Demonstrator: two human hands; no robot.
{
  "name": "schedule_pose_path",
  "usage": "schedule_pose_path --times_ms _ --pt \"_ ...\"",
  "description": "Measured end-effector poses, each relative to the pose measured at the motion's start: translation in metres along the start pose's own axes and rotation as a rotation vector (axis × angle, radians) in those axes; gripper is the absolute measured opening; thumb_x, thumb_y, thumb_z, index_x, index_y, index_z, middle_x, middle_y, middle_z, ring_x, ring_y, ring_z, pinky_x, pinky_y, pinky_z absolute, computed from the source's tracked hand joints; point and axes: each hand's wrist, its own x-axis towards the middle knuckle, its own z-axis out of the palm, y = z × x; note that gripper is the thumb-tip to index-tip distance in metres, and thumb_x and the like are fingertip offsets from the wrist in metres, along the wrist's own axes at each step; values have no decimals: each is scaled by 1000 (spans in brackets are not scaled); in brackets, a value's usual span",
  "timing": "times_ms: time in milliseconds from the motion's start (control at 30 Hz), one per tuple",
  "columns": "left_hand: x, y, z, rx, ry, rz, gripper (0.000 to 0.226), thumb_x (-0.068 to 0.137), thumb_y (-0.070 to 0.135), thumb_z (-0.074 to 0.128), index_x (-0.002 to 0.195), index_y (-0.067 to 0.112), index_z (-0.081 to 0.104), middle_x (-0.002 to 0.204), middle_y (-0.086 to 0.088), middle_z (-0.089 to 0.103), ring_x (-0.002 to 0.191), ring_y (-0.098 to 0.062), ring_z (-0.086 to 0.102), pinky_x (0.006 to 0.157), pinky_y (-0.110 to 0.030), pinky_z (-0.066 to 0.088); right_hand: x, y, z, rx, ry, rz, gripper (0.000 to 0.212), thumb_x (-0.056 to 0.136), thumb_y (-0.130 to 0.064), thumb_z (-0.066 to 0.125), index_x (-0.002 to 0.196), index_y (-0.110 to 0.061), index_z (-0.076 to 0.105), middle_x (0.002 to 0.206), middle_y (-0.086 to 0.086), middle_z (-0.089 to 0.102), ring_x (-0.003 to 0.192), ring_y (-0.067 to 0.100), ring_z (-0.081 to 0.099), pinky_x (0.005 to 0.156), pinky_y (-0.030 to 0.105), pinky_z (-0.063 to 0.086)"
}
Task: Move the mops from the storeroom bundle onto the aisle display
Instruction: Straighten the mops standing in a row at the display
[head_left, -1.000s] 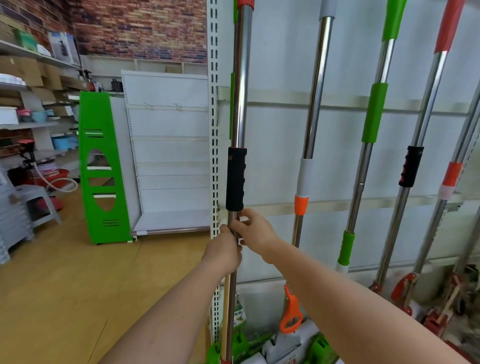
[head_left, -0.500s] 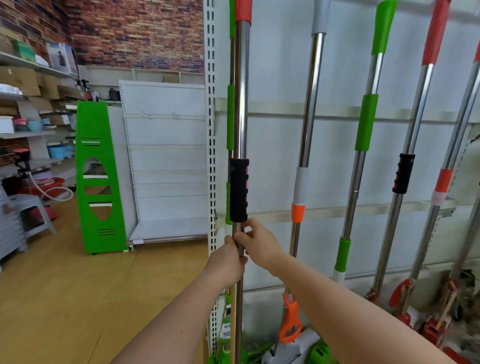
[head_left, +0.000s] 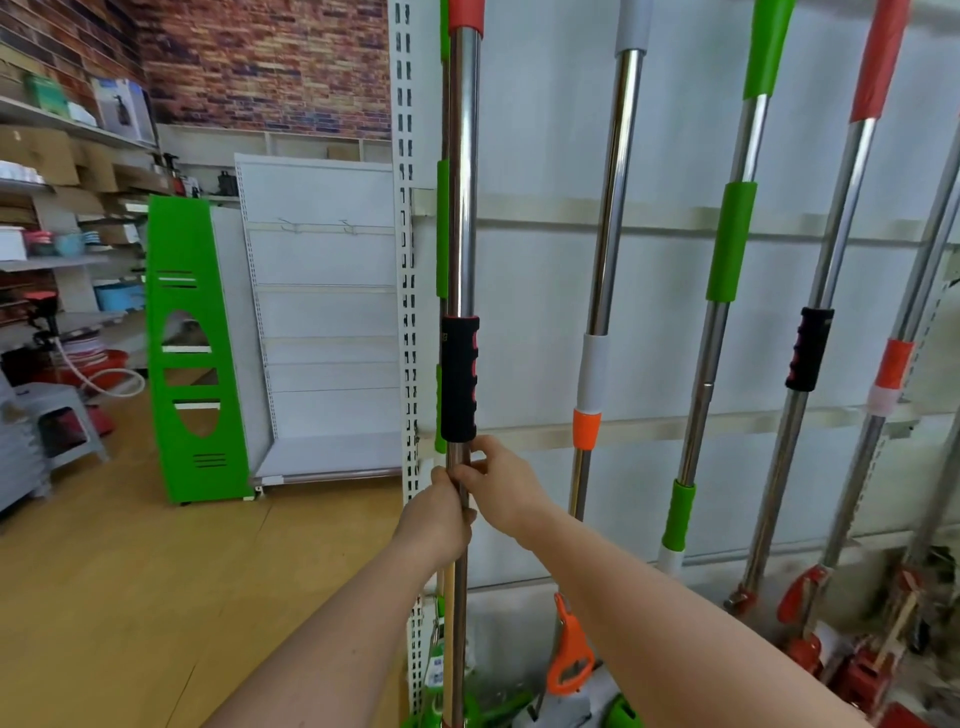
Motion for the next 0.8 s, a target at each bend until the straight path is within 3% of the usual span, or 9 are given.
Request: schedule_pose_path --times_ms 67,167,300,567,800 --pt "1 -1 -2 -15 -1 -12 49 95 19 42 138 5 21 115 -12 60 93 -24 59 65 -28 39 3 0 1 10 -11 -6 38 94 -21 49 132 -14 44 119 13 62 110 25 58 90 30 43" --pt "0 -1 -3 -60 -12 -28 52 95 18 43 141 8 19 118 -11 59 88 -19 55 64 -26 39 5 1 1 16 -15 -10 40 94 -21 50 133 -14 43 120 12 62 112 25 58 91 29 43" --pt "-1 -1 -3 -121 -7 -42 46 95 20 45 136 9 26 118 -11 59 100 -25 60 67 -26 40 4 2 0 24 -11 -7 41 93 -20 51 134 -15 44 122 12 61 113 24 57 92 29 42" --pt "-9 -7 0 -267 82 -57 45 90 23 57 131 18 41 122 -4 61 101 -20 58 73 -23 41 2 -9 -14 0 21 -18 37 94 -26 48 128 -12 50 120 11 62 113 24 56 92 31 43" --pt "-15 -6 2 -334 120 -73 45 89 17 59 131 14 44 124 -6 60 111 -22 57 79 -24 43 2 -13 -15 -26 20 -11 37 95 -28 46 128 -11 51 122 12 60 112 25 56 91 31 43"
